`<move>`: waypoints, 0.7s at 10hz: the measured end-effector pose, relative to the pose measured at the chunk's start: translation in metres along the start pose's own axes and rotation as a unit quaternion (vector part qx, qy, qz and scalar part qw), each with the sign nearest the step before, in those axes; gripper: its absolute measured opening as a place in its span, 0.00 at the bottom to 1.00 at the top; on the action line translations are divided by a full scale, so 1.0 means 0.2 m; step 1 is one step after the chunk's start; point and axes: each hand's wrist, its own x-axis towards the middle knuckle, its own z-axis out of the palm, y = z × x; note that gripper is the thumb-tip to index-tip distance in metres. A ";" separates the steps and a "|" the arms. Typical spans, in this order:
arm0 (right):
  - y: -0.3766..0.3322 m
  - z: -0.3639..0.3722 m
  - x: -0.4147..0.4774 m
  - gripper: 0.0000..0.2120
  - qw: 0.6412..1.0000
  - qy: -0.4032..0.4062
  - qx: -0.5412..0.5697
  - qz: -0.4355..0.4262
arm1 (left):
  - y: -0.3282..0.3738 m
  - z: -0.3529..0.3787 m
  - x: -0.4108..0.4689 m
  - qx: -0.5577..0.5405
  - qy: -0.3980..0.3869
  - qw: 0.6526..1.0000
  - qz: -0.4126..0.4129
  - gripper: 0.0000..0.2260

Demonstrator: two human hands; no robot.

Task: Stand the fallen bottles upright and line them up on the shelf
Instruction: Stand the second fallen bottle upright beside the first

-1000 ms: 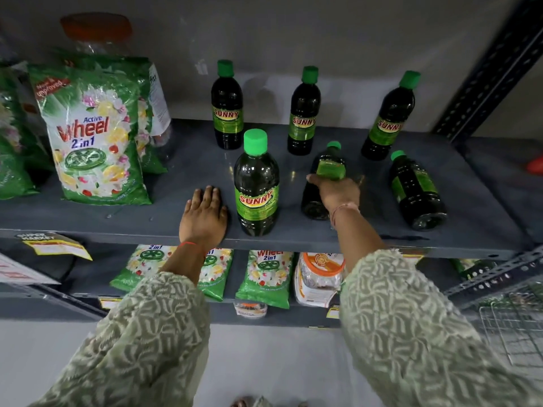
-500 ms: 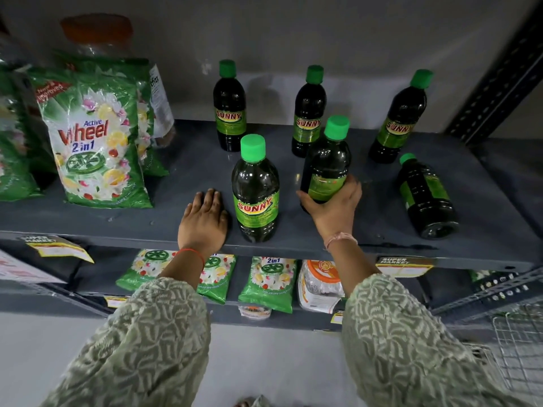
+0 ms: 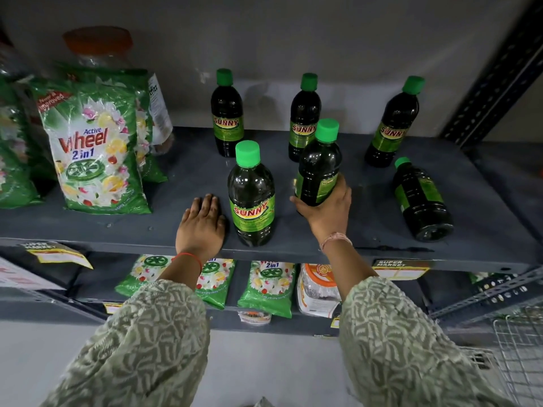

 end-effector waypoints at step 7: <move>0.10 -0.11 0.13 0.32 0.962 -0.232 0.122 0.081 | 0.00 0.00 0.00 0.003 -0.003 1.000 -0.002 0.23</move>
